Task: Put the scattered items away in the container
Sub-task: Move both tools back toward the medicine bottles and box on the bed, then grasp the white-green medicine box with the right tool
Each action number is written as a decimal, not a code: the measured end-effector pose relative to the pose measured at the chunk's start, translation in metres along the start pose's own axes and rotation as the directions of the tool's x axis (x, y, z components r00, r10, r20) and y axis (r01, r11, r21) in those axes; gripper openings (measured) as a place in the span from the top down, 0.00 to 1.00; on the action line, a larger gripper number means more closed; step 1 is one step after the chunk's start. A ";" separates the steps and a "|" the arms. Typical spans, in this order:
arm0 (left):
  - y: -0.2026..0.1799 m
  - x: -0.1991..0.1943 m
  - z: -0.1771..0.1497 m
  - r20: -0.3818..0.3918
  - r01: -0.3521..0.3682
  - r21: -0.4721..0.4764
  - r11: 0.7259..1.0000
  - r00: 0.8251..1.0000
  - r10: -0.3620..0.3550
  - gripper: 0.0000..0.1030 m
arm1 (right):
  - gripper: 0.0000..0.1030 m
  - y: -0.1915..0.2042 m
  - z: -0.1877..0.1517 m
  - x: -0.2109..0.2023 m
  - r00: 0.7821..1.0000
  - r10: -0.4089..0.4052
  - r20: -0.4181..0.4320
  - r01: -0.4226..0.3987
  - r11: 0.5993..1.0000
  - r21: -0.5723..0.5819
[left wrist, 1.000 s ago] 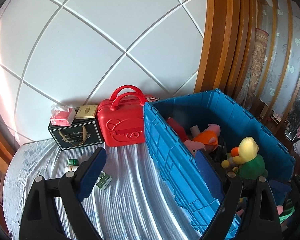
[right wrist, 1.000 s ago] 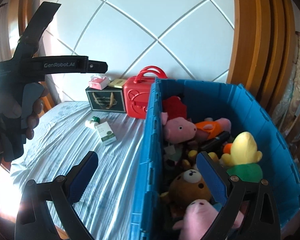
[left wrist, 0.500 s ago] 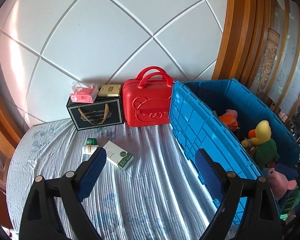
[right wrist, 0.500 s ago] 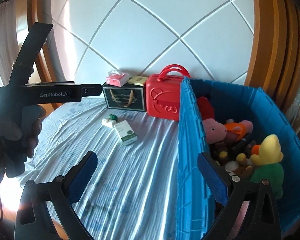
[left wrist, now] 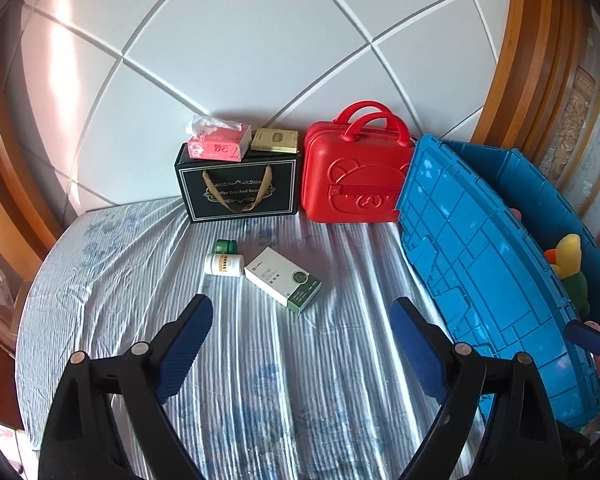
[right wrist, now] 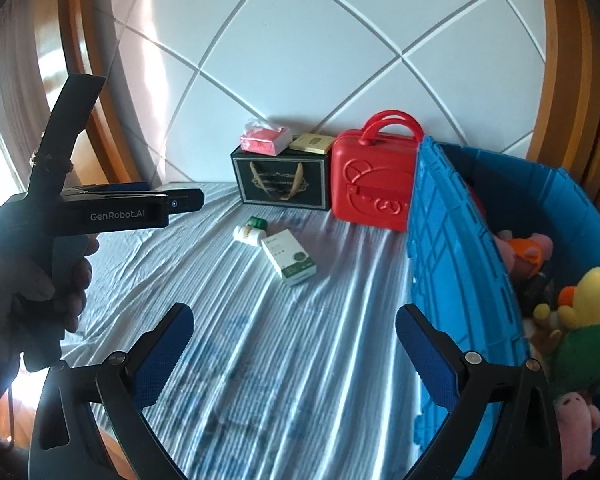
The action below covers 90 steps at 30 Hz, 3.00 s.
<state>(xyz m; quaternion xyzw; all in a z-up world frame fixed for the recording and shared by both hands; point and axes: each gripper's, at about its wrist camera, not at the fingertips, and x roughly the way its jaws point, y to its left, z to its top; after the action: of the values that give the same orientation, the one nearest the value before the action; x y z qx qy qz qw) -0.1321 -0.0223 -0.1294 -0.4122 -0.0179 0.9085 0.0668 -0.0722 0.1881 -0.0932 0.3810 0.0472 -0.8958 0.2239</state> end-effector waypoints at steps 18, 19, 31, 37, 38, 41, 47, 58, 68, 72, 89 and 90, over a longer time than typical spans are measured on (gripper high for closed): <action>0.095 0.092 -0.014 -0.099 -0.056 -0.110 0.992 0.994 0.045 0.12 | 0.01 0.033 0.019 0.116 0.993 -0.038 -0.114 0.028 0.996 -0.089; 0.100 0.099 -0.013 -0.102 -0.063 -0.113 0.992 0.993 0.051 0.12 | 0.01 0.033 0.021 0.125 0.992 -0.041 -0.122 0.029 0.995 -0.095; 0.151 0.208 -0.014 -0.141 -0.080 -0.107 0.991 0.988 0.065 0.12 | 0.01 0.019 0.011 0.230 0.966 -0.094 -0.240 0.057 0.986 -0.157; 0.148 0.258 -0.021 -0.159 -0.025 -0.090 0.996 0.987 0.010 0.12 | 0.01 0.021 0.004 0.278 0.955 -0.121 -0.270 0.056 0.970 -0.236; 0.147 0.266 -0.022 -0.160 -0.024 -0.086 0.996 0.987 0.010 0.12 | 0.01 0.021 0.004 0.285 0.955 -0.125 -0.270 0.056 0.967 -0.249; 0.147 0.283 -0.023 -0.163 -0.033 -0.083 0.996 0.987 0.019 0.12 | 0.01 0.020 0.004 0.309 0.954 -0.126 -0.271 0.055 0.965 -0.257; 0.152 0.318 -0.019 -0.171 -0.028 -0.068 0.997 0.985 0.016 0.12 | 0.01 0.021 0.007 0.370 0.946 -0.143 -0.292 0.056 0.957 -0.286; 0.154 0.369 -0.015 -0.192 -0.041 -0.049 0.998 0.981 0.030 0.12 | 0.01 0.016 0.007 0.435 0.932 -0.158 -0.325 0.042 0.940 -0.338; 0.151 0.392 -0.011 -0.218 -0.054 -0.057 0.997 0.975 0.040 0.12 | 0.01 0.013 0.002 0.470 0.913 -0.155 -0.377 0.016 0.937 -0.348; 0.158 0.400 -0.016 -0.236 -0.062 -0.085 0.994 0.971 0.041 0.12 | 0.01 0.015 0.001 0.476 0.911 -0.151 -0.384 0.011 0.939 -0.344; 0.156 0.389 -0.035 -0.151 -0.082 -0.066 0.994 0.986 0.072 0.23 | 0.01 -0.003 -0.006 0.475 0.939 -0.058 -0.338 -0.004 0.983 -0.182; 0.155 0.390 -0.034 -0.152 -0.080 -0.066 0.995 0.986 0.069 0.23 | 0.01 -0.001 -0.006 0.474 0.939 -0.065 -0.337 0.001 0.982 -0.186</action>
<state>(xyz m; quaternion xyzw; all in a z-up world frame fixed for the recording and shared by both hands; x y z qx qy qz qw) -0.3768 -0.1233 -0.4568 -0.4818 -0.0299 0.8756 0.0193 -0.3578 0.0177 -0.4313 0.5077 0.1741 -0.8115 0.2313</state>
